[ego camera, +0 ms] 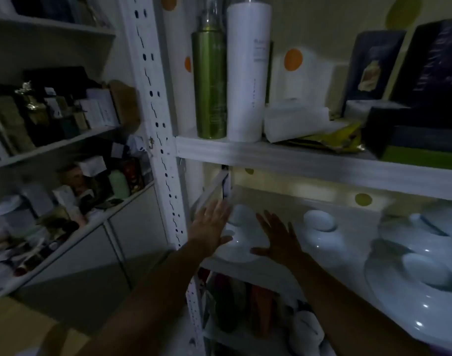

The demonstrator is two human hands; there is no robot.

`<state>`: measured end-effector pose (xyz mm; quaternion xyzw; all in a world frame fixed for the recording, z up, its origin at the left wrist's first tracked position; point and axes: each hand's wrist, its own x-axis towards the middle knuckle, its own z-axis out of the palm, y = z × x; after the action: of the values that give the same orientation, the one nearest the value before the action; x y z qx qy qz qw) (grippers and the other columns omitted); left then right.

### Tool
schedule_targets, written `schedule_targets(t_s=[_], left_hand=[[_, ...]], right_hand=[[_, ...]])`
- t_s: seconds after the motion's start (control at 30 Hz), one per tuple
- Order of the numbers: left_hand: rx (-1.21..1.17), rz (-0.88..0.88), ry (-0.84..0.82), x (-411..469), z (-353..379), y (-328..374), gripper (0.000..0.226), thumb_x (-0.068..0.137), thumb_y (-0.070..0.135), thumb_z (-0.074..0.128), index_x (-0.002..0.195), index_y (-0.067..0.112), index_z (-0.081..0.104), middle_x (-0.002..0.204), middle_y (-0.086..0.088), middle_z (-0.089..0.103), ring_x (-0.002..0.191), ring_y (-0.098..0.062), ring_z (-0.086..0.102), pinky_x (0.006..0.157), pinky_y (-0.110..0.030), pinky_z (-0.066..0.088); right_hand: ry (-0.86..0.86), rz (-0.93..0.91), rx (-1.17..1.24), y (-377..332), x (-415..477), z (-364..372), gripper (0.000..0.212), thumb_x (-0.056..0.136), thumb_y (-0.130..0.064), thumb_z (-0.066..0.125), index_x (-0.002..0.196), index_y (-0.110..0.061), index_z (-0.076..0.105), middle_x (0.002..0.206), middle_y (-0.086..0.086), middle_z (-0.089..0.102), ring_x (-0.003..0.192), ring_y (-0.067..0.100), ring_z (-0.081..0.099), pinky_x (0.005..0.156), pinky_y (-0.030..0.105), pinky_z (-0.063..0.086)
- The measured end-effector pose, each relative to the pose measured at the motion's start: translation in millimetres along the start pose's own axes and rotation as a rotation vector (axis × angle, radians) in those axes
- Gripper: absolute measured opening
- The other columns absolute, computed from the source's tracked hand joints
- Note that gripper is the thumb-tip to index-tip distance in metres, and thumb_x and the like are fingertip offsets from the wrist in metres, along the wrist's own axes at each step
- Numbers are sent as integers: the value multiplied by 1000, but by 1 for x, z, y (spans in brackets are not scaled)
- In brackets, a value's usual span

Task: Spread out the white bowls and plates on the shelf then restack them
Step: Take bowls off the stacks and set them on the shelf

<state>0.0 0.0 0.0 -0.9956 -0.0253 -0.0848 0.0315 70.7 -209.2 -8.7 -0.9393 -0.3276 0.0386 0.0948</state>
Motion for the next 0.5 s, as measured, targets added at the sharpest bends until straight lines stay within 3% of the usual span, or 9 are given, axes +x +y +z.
schedule_targets(t_s=[0.1,0.2,0.3,0.37,0.43,0.47,0.5], left_hand=[[27,188,-75,21,12,-12,73,95,46,44,153,23,6,161,-4,-6,149,-23,-3,121,-41,5],[-232,232,-162,39,26,-22,54,94,29,54,144,17,38,154,-4,32,143,-18,28,119,-30,18],[-481,215,-124,49,39,-25,40,91,17,60,127,3,55,134,-15,52,127,-25,48,111,-34,33],[-569,182,-117,55,39,-21,39,93,13,57,127,-5,53,132,-20,53,125,-29,49,109,-30,34],[-620,178,-180,59,36,-18,45,95,10,53,136,-4,44,141,-19,47,131,-29,44,105,-17,30],[-603,205,-191,64,37,-18,46,95,10,53,138,-3,43,142,-18,45,132,-28,43,105,-20,29],[-585,220,-211,66,35,-19,45,95,10,53,137,-3,44,142,-18,46,131,-28,44,106,-25,30]], right_hand=[[-24,36,-4,-6,18,14,103,79,-73,46,150,-28,-13,160,-3,-16,149,20,-7,119,48,-1],[-41,87,59,-8,33,25,105,77,-73,47,151,-27,-10,161,-2,-12,150,22,-2,120,46,6],[-16,138,198,-9,39,31,103,77,-67,54,152,-25,-3,161,1,-4,149,21,7,119,43,17],[69,129,351,-11,38,35,95,83,-46,65,150,-26,1,161,0,4,148,19,11,118,30,18],[83,154,537,-16,36,35,97,84,-27,70,150,-17,0,155,-8,8,144,9,11,106,1,13],[60,185,637,-17,36,33,94,86,-19,68,150,-11,0,149,-11,10,138,3,11,96,-8,12],[32,212,725,-17,36,32,87,89,-16,64,150,-10,3,146,-11,14,135,2,15,91,-9,14]])
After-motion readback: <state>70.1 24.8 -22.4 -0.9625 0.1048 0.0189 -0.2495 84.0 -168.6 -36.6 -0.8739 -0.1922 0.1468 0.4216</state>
